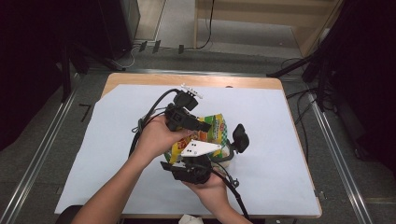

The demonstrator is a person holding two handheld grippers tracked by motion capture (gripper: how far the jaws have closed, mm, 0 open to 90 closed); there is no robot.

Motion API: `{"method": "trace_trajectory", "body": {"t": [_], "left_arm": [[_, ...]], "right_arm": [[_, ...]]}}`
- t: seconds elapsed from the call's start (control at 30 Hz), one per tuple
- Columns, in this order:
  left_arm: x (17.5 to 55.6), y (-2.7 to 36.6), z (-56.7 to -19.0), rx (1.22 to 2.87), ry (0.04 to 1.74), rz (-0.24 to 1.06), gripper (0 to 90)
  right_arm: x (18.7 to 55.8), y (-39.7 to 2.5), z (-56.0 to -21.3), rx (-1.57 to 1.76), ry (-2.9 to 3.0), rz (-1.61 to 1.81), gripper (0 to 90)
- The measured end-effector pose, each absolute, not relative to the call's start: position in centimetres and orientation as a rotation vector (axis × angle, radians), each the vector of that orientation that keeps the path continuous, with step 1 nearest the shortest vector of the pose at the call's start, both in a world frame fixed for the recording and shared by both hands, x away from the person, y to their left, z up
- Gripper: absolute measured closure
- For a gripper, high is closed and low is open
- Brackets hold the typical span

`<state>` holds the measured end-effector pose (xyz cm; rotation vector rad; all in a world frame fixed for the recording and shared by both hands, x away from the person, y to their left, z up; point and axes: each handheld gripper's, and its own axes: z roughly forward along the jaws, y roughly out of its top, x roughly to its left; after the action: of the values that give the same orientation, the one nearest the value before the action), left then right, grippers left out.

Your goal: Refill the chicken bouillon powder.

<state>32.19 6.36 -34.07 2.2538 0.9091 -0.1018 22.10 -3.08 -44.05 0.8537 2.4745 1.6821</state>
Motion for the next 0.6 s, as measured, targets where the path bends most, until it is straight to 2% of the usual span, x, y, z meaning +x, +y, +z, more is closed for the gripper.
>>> {"method": "trace_trajectory", "body": {"t": [0.6], "left_arm": [[31.53, 5.90, -33.74, 2.268, 0.885, -0.063, 73.9]], "right_arm": [[22.57, -3.35, -44.51, 0.853, 2.475, 1.698, 68.6]]}}
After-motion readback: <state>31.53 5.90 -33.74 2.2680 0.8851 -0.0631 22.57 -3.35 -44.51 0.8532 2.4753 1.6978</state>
